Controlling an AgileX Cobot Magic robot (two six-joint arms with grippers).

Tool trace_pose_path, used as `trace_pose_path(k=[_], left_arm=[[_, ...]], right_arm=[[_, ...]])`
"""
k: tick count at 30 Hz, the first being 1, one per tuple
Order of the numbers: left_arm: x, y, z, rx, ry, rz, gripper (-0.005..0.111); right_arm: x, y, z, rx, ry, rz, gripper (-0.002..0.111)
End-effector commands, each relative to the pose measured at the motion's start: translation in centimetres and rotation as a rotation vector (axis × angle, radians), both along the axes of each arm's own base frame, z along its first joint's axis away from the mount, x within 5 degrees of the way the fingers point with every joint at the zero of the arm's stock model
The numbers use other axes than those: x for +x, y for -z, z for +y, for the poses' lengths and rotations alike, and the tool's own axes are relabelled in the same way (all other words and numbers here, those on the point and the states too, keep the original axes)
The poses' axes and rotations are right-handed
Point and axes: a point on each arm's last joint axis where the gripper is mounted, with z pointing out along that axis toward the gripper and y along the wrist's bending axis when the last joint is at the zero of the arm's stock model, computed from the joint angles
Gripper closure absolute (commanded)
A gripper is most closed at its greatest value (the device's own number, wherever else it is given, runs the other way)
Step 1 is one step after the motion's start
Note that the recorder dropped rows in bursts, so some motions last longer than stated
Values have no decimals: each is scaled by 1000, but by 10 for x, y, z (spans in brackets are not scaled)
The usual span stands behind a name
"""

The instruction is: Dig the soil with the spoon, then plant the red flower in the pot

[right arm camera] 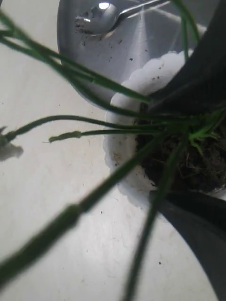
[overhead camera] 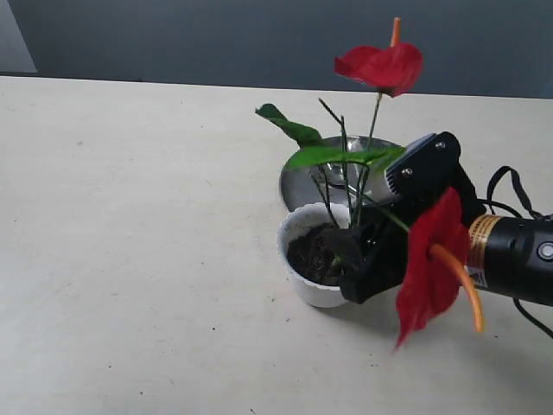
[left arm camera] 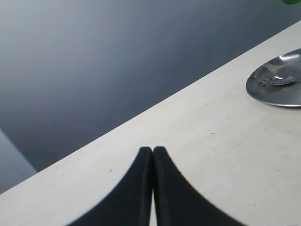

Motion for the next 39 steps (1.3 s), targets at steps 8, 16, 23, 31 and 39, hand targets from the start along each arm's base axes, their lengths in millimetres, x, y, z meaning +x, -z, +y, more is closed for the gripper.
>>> trace_pose_path(k=[8,16,23,31,39], left_arm=[[-1,-2,-1,-18,11,-10,106],[-1,-2,-1,-18,11,-10,106],[-1,-2,-1,-18,11,-10,106],[-1,-2,-1,-18,11,-10,106],[-1,-2,-1,-18,11,-10,106]], right_arm=[[-6,1,-1,-2,-4,46,61],[-11,1,-1,-1,-23,96,61],[-13,-8,-4,1,-12,58,61],[-15,-17,-10,7,29,33,61],[-20,-20,-13,24,37,28,61]])
